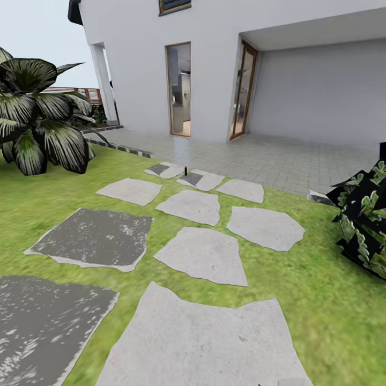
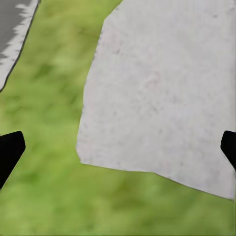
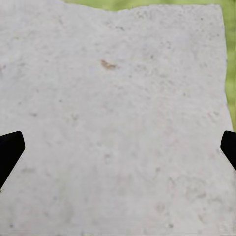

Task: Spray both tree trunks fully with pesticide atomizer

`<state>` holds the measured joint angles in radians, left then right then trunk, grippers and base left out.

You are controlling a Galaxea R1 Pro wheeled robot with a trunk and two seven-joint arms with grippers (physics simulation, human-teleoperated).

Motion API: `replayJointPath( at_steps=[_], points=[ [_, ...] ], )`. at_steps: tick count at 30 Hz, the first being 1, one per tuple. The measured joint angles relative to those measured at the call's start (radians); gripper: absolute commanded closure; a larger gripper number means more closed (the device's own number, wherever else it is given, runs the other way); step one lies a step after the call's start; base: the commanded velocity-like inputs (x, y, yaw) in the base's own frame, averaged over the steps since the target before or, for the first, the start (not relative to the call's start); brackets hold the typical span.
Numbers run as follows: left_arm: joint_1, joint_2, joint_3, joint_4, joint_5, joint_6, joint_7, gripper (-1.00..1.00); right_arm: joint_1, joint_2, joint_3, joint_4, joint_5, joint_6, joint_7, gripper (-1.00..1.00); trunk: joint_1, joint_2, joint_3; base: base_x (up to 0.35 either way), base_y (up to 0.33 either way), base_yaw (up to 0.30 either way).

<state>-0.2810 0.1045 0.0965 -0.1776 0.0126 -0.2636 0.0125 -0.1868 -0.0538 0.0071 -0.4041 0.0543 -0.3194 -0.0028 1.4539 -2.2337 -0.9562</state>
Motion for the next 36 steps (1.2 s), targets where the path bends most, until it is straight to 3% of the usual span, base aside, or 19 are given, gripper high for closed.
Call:
replayJointPath(
  at_steps=[24, 36],
  points=[
    [-0.001, 0.0, 0.0, -0.001, 0.0, 0.0, 0.0, -1.0, 0.0, 0.0, 0.0, 0.0, 0.0, 0.0, 0.0, -1.0, 0.0, 0.0, 0.0, 0.339, 0.0, -0.003],
    [0.0, 0.0, 0.0, -0.001, 0.0, 0.0, 0.0, -1.0, 0.0, 0.0, 0.0, 0.0, 0.0, 0.0, 0.0, -1.0, 0.0, 0.0, 0.0, 0.339, 0.0, -0.208]
  ],
)
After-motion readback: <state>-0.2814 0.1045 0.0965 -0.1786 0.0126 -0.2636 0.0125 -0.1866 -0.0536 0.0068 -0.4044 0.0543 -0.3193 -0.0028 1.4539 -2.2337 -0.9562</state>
